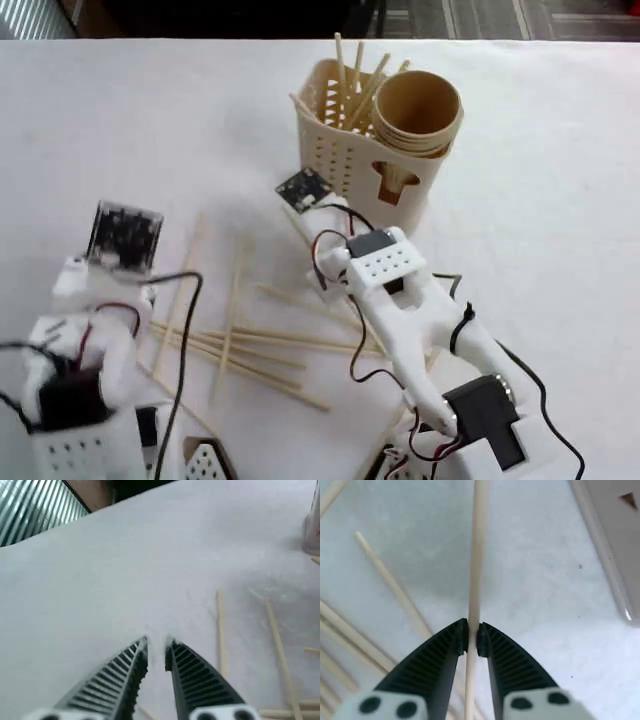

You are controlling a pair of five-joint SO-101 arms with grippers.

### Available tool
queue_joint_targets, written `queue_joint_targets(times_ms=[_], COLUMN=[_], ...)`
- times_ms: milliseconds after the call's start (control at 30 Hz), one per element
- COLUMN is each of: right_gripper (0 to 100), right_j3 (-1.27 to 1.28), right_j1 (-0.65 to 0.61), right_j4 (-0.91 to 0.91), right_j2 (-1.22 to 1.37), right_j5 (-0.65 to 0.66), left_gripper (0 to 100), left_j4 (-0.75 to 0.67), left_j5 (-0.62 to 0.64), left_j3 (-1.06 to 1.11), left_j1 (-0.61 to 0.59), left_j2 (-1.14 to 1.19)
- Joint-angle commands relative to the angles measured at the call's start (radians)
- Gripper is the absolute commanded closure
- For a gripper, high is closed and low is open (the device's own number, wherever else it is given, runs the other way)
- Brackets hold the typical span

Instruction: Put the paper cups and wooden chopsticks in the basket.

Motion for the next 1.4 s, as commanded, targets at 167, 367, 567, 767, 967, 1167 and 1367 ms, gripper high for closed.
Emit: queue_joint_targets(times_ms=[167,367,567,767,967,1167,1367], right_gripper=[98.0,98.0,98.0,98.0,98.0,98.0,98.0], right_j3=[0.005,0.005,0.005,0.006,0.006,0.028,0.052], right_j1=[0.007,0.008,0.01,0.01,0.008,0.004,0.004], right_j4=[-0.016,-0.016,-0.016,-0.015,-0.015,-0.039,-0.079], right_j2=[-0.035,-0.035,-0.035,-0.035,-0.035,-0.035,-0.035], right_j5=[-0.009,-0.009,-0.009,-0.009,-0.009,-0.009,-0.009], left_gripper=[82,82,82,83,86,98,98], left_j4=[0.084,0.106,0.11,0.11,0.163,0.215,0.324], left_j5=[-0.049,-0.078,-0.029,-0.006,-0.006,-0.012,-0.008], left_j3=[-0.387,-0.552,-0.683,-0.813,-0.937,-1.01,-1.1], left_j1=[0.015,0.077,0.137,0.119,0.113,0.119,0.116], left_j2=[0.727,1.129,1.426,1.647,1.781,1.859,1.825])
